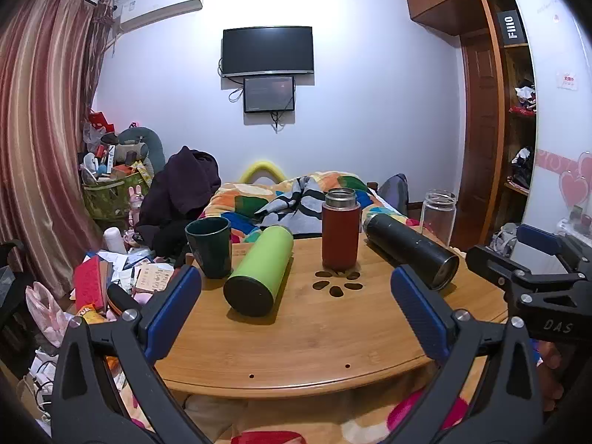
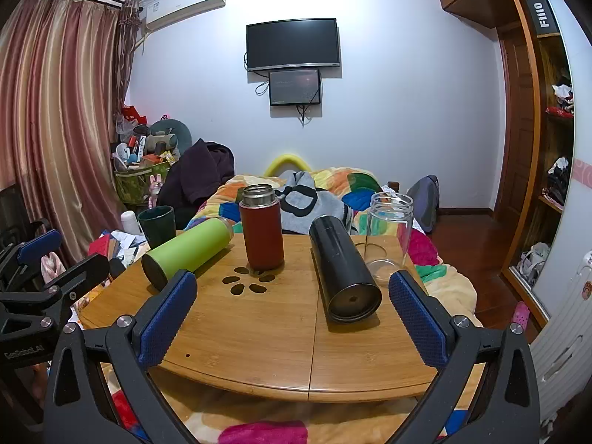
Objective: Flip cup upside down
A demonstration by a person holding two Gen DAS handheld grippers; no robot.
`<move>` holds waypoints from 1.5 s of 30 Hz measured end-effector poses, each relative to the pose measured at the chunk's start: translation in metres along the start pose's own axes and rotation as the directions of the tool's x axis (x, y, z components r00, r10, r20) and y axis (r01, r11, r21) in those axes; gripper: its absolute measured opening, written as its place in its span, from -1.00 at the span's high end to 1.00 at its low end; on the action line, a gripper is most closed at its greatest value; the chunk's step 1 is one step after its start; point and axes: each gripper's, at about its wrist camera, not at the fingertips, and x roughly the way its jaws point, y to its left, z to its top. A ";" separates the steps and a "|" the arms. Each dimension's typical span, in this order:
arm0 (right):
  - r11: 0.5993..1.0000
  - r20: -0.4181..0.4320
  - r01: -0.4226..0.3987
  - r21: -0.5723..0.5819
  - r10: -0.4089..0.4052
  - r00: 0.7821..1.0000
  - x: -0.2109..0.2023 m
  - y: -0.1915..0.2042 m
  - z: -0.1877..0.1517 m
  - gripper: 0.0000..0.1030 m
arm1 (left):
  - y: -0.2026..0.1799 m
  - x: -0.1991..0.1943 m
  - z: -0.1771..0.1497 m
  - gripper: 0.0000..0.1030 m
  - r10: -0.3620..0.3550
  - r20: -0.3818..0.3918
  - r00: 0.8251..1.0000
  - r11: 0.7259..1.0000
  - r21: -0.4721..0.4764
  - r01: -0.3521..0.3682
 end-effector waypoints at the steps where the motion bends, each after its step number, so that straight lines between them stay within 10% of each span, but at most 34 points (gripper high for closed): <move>1: 1.000 0.001 0.001 -0.001 -0.001 1.000 -0.001 0.000 0.000 -1.00 | 0.000 0.000 0.000 -1.00 -0.003 0.000 1.000 1.000 0.001 0.003; 45: 1.000 -0.002 -0.002 0.001 0.002 1.000 -0.002 0.000 0.001 -1.00 | -0.008 0.002 -0.006 -1.00 -0.024 0.006 1.000 1.000 0.004 0.024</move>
